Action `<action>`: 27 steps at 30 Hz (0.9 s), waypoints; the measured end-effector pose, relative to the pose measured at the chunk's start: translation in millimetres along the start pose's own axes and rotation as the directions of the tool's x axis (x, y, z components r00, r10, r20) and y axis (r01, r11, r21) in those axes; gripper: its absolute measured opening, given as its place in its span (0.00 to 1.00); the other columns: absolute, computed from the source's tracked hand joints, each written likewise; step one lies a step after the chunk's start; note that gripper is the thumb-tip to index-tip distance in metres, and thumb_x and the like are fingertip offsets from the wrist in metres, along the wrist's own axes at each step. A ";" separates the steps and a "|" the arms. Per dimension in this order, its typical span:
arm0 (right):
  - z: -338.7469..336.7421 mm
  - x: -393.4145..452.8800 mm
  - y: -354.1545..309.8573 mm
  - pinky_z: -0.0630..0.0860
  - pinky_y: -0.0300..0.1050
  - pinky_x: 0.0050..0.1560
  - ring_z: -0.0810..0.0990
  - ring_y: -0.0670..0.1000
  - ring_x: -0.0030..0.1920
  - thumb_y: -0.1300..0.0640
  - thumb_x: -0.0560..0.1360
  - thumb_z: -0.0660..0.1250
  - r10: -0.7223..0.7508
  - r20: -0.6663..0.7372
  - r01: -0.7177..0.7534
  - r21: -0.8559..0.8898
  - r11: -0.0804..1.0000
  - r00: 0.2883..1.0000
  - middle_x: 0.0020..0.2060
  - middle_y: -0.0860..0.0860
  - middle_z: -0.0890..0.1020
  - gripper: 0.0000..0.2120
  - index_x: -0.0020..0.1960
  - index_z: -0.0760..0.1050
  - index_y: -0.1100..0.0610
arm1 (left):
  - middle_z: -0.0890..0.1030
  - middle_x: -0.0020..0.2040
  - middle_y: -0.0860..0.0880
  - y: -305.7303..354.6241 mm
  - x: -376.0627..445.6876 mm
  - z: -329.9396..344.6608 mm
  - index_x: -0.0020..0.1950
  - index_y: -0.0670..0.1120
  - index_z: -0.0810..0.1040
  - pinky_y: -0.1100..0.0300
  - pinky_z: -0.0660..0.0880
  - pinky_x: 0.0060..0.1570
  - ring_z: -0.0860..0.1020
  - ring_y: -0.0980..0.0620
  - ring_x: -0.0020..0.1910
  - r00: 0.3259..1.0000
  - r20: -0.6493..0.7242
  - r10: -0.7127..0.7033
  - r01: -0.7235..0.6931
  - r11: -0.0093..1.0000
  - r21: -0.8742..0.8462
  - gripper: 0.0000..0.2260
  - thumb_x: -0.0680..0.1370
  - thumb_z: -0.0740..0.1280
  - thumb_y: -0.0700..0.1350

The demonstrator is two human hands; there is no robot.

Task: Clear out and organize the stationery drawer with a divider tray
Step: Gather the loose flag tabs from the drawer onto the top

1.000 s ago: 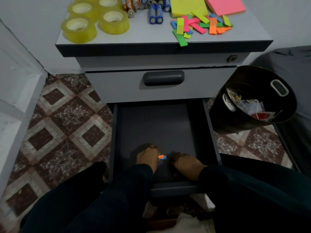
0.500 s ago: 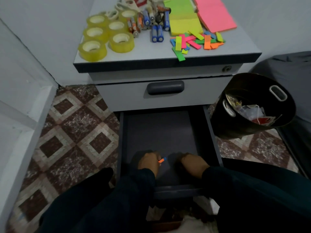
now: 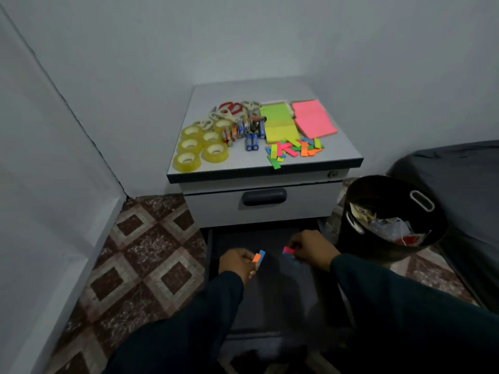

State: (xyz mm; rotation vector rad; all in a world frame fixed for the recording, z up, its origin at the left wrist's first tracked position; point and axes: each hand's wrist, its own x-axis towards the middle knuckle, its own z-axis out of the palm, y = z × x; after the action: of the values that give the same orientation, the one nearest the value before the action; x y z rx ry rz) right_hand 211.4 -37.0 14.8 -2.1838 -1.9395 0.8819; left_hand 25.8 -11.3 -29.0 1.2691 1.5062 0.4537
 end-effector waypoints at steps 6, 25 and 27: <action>-37.6 -13.2 -21.9 0.73 0.38 0.38 0.78 0.52 0.44 0.64 0.75 0.68 -0.002 -0.069 0.012 0.136 0.991 0.998 0.45 0.58 0.80 0.08 0.53 0.79 0.60 | 0.77 0.33 0.47 52.8 -17.4 -11.7 0.40 0.43 0.76 0.69 0.73 0.26 0.75 0.55 0.29 0.993 -0.037 0.110 -0.110 0.994 0.017 0.07 0.74 0.68 0.32; -170.6 12.6 -61.6 0.77 0.36 0.34 0.77 0.53 0.38 0.69 0.75 0.64 -0.018 -0.384 0.091 0.173 0.981 0.923 0.47 0.61 0.80 0.12 0.58 0.76 0.67 | 0.82 0.48 0.38 201.8 -2.3 -43.9 0.53 0.37 0.81 0.49 0.78 0.54 0.80 0.44 0.45 0.900 -0.174 0.400 -0.372 0.913 0.169 0.09 0.75 0.66 0.32; -178.0 22.1 -62.2 0.79 0.43 0.44 0.79 0.56 0.43 0.71 0.75 0.63 -0.017 -0.405 0.087 0.153 0.984 0.914 0.52 0.62 0.81 0.14 0.60 0.76 0.66 | 0.82 0.51 0.39 213.6 3.4 -43.2 0.55 0.37 0.81 0.51 0.78 0.55 0.80 0.44 0.49 0.889 -0.172 0.425 -0.382 0.894 0.236 0.10 0.75 0.66 0.33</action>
State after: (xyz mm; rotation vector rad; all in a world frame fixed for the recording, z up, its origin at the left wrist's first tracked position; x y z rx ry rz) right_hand 241.0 49.2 181.4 -2.0105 -1.6522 0.5102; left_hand 88.8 83.0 157.2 1.7524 1.4919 0.7533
